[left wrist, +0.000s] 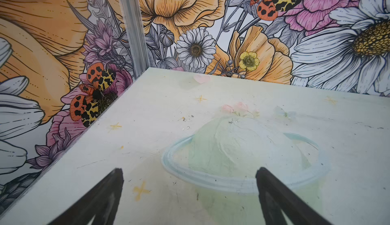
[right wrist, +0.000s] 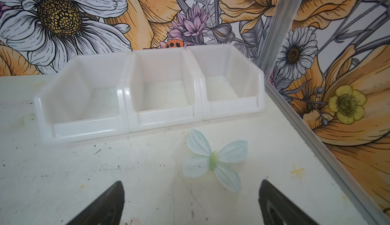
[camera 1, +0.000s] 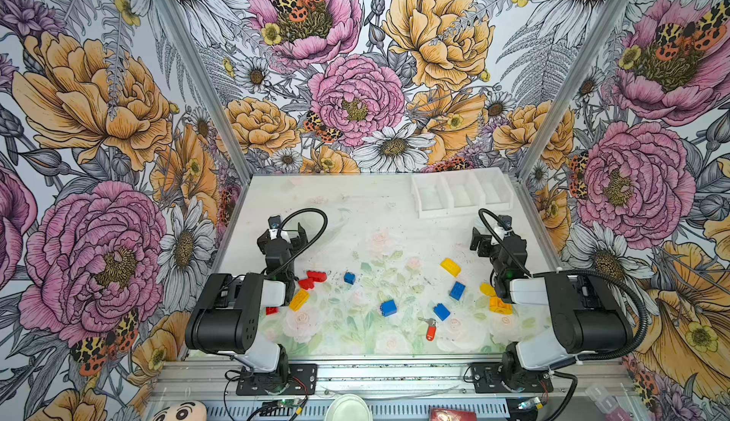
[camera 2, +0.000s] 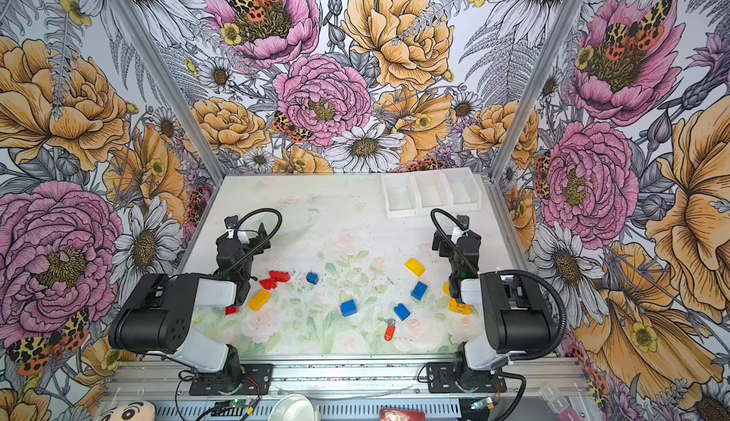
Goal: Sort the legos into containers by color
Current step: Move the container to the top-center of the table.
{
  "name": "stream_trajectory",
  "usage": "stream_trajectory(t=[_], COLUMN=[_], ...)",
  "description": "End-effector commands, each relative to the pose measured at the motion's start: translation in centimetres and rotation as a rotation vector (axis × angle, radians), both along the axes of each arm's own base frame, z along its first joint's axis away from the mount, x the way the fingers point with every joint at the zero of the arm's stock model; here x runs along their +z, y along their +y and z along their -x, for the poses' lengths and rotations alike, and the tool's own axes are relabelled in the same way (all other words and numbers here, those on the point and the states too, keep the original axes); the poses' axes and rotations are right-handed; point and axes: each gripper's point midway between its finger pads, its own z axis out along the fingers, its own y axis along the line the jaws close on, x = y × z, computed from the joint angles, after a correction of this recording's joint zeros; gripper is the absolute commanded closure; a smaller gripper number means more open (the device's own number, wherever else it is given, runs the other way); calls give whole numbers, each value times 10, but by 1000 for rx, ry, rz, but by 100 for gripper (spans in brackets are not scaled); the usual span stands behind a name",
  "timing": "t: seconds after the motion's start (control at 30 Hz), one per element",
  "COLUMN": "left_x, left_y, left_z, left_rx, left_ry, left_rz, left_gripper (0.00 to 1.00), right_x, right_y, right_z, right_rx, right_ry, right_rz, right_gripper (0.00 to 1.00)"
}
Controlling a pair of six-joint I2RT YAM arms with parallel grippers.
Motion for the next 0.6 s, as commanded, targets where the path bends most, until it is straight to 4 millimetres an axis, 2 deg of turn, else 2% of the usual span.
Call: stream_trajectory(t=[0.0, 0.57], left_x=[3, 2], left_y=[2, 2], left_z=[0, -1], left_rx=[9, -2], left_ry=[-16, -11], left_rz=[-13, -4], left_gripper=[1, 1], right_x=[6, 6], right_y=[1, 0], right_z=[-6, -6], right_rx=[12, 11], right_ry=[-20, -19], right_rz=[-2, -1], right_gripper=[1, 0])
